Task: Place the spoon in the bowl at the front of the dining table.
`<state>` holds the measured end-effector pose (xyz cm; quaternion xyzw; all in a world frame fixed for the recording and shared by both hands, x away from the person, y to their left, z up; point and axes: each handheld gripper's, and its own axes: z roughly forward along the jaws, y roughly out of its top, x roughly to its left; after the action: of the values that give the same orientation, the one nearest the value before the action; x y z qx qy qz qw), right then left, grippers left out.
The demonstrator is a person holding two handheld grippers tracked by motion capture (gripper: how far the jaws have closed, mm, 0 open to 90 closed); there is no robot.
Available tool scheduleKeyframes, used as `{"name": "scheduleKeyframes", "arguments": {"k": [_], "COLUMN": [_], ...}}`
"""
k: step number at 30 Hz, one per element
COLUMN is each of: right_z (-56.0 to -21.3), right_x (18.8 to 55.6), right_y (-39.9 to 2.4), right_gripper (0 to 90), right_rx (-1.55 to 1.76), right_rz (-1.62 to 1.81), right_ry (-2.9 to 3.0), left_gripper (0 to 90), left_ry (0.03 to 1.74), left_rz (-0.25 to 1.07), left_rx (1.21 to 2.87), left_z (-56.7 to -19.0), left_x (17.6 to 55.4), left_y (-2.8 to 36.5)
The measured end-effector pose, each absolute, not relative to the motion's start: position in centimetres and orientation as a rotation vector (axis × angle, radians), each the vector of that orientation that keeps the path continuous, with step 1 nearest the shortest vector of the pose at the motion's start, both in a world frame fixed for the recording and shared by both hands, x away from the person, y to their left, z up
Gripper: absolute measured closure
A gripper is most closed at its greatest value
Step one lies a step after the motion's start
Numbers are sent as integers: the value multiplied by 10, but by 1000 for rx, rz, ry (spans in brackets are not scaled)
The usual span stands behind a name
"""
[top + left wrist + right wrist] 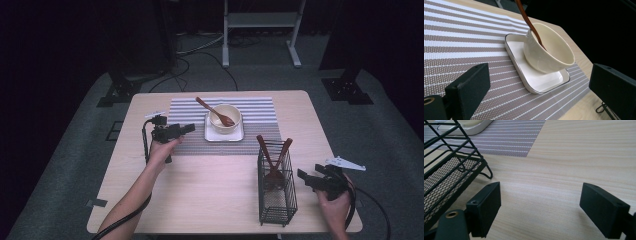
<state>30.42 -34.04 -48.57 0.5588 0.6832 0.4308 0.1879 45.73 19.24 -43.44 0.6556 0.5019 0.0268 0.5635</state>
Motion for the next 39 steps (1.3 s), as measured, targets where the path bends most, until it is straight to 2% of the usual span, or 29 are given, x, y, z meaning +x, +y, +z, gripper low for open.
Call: {"name": "scheduleKeyframes", "arguments": {"k": [39], "right_z": [-486], "right_x": [304], "right_y": [-339], "right_gripper": [161], "right_rx": [1571], "right_rz": [1196], "right_ry": [1927], "left_gripper": [26], "left_ry": [1111], "left_rz": [37], "left_rx": [1572], "left_z": [-437], "left_x": [419], "left_y": [193]}}
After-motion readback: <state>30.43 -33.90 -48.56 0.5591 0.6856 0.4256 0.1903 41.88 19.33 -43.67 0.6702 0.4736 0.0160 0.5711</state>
